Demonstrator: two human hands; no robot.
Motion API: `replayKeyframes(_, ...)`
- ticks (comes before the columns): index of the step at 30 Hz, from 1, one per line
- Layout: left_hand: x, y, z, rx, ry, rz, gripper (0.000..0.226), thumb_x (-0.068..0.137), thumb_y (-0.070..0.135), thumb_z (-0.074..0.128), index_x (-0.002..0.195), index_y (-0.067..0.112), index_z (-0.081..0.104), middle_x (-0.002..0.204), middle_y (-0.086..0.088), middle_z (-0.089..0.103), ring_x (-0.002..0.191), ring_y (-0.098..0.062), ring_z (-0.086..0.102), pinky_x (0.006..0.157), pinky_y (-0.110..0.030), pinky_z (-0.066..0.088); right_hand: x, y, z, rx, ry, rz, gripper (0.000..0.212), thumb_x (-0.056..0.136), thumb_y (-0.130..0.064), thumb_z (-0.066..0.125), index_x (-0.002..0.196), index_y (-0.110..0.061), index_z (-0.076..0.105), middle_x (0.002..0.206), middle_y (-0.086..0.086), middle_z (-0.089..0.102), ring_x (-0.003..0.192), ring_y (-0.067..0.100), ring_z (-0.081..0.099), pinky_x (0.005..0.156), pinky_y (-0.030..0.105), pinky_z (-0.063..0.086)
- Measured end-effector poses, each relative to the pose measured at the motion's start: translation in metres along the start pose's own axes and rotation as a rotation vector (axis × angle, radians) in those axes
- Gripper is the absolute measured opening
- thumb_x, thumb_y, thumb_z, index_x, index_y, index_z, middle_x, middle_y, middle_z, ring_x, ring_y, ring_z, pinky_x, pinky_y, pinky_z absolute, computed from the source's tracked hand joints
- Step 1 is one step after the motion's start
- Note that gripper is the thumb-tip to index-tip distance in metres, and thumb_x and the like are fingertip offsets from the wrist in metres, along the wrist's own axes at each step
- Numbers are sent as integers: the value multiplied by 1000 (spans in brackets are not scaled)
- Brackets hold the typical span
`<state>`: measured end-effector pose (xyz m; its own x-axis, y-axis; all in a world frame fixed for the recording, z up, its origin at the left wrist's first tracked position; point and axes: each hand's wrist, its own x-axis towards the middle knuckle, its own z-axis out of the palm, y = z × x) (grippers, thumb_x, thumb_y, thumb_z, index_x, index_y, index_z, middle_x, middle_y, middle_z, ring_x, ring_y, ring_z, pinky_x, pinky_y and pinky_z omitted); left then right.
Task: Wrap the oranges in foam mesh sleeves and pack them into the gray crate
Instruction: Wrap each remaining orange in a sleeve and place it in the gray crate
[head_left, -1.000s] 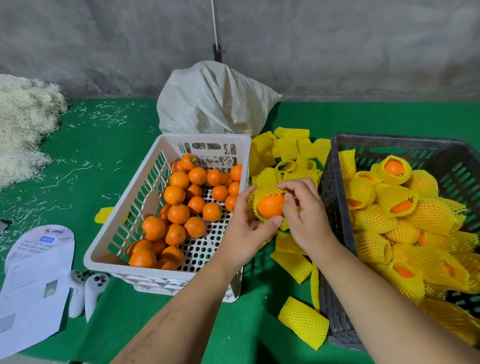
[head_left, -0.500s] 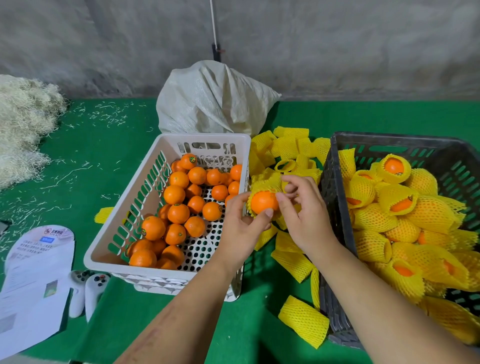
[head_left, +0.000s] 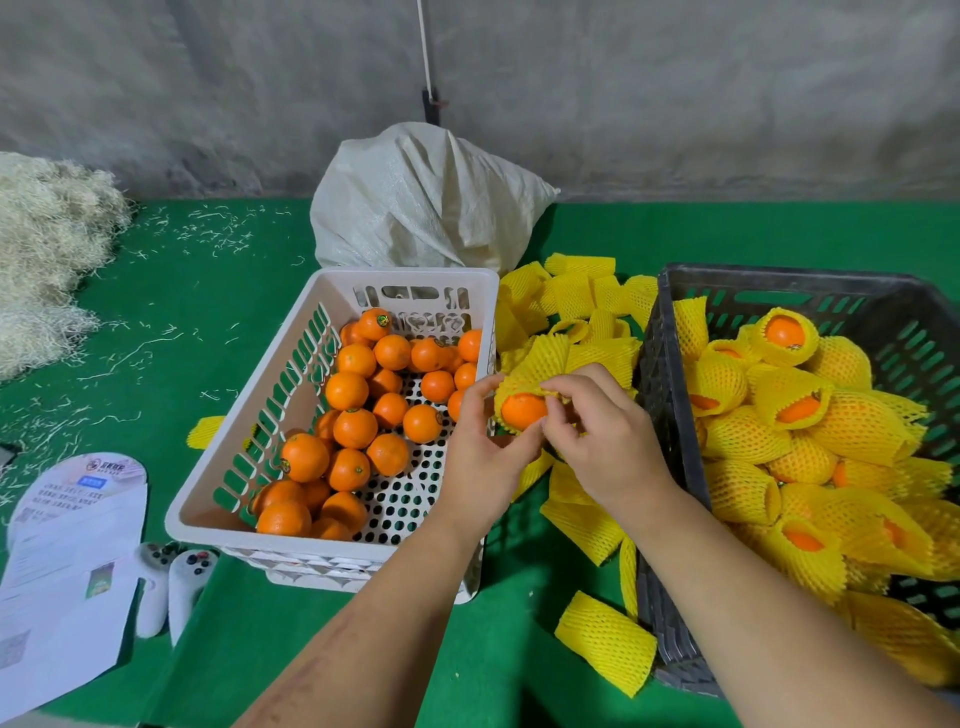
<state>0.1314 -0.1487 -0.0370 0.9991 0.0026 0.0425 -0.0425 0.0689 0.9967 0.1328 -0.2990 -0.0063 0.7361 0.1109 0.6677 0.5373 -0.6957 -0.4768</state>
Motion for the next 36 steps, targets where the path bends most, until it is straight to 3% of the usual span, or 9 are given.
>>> replayKeyframes(3,-1,0,1,-46,18,-21,53,89,38,84,131,30,54,115,-6,73,106,-33,74,90,-58,62,-5,1,3,120,-97,176,31,97,-21,66,125,-12,60,121,-1,53,94,10,54,75,29,53)
replayKeyframes(7,-2,0,-12,-181,-55,-35,56,96,20,78,142,22,44,126,-13,68,111,-32,72,89,-41,63,-7,10,8,155,-235,294,41,106,-29,51,144,-15,52,135,1,53,115,17,56,90,35,52)
replayKeyframes(10,-1,0,-16,-168,-143,-52,72,99,7,72,157,31,38,138,-7,65,117,-31,71,95,-46,62,-4,12,10,117,-253,274,41,104,-16,54,144,-11,54,133,6,54,114,23,57,88,35,51)
replayKeyframes(14,0,0,-9,-47,-117,7,57,100,16,74,150,28,52,118,-10,72,96,-31,74,82,-47,64,-4,14,9,78,-259,299,46,99,-5,53,144,-12,55,132,7,51,113,26,56,89,41,52)
replayKeyframes(19,2,-2,-3,-22,-24,49,36,100,22,72,135,27,64,99,-9,72,72,-25,67,66,-40,61,-1,10,4,81,-55,199,26,93,-2,58,115,-6,72,104,7,59,76,19,57,65,35,50)
replayKeyframes(22,5,-3,-3,-84,42,28,29,102,13,66,131,16,62,97,-12,72,76,-25,68,63,-42,58,-7,0,8,114,-87,24,26,93,-11,59,116,-9,69,108,3,58,87,15,59,69,30,52)
replayKeyframes(27,-1,-4,-7,-97,27,6,37,98,16,71,128,22,50,95,-5,74,72,-23,67,61,-33,57,-13,7,19,125,-197,271,60,93,-12,60,148,-26,43,127,-5,36,92,4,47,71,31,48)
replayKeyframes(31,-2,-1,-2,-42,-31,19,54,98,16,75,142,30,46,104,-4,73,79,-16,67,69,-29,56,-9,13,16,188,-112,212,54,95,-6,51,148,-17,52,119,-6,39,98,3,48,79,20,47)
replayKeyframes(36,0,1,-6,-107,-11,48,51,99,5,65,143,27,52,113,-18,70,100,-37,70,83,-48,62,-9,5,15,482,-195,217,52,90,-10,53,140,-23,60,103,-7,49,90,1,55,77,11,46)
